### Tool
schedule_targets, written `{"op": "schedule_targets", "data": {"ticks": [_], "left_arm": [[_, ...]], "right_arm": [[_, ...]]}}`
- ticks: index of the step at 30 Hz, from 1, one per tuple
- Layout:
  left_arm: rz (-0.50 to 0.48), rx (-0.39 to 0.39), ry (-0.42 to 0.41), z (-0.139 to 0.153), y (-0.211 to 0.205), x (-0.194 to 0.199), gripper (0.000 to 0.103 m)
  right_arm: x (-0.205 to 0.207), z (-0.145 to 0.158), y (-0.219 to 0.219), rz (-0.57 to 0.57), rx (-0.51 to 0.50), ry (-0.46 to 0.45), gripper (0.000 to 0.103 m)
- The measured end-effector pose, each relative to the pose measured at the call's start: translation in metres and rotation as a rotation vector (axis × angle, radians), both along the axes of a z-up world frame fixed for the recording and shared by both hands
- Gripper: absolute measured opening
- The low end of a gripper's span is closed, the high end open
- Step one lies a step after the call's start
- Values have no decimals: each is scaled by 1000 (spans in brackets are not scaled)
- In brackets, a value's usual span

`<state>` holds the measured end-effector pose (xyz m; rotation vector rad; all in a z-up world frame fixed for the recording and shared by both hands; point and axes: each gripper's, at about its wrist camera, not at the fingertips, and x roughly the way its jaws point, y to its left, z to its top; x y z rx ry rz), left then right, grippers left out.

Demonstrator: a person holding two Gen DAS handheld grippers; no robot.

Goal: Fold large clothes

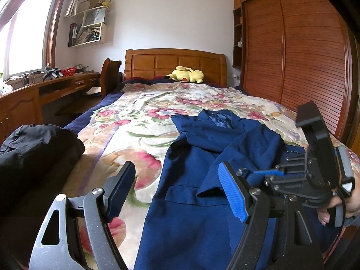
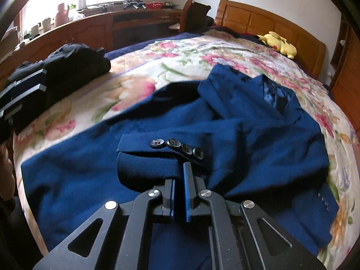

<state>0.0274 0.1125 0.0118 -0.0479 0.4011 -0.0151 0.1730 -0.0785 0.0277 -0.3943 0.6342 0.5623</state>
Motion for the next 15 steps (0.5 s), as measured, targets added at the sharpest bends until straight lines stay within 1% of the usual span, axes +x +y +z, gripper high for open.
{"op": "schedule_targets", "data": {"ticks": [1,2,3,5,7,11,15], "left_arm": [[1,1,0,0,0,0,77],[1,2,1,0,0,0,77],[1,0,1,0,0,0,77],[-1,-3,0,0,-1,0,77],[-4,-5,-2,-1,-3,0,77],[-11,-1,4,-4,-8,3,77],[-20,3,9,-5,-14,6,77]], "right_arm": [[-2,-1,-1,-5,-9,1,13],[-3,-1,-2,-12,-17,1,21],[-5,-2,-5,-19,-16,1,27],[-11,-1,-13,-21,2,6,51],[-18,1,-23,-25,21,3,55],[-29,1,-43,-48,20,-13,55],[-28,5,-69,-122,27,-42,55]]}}
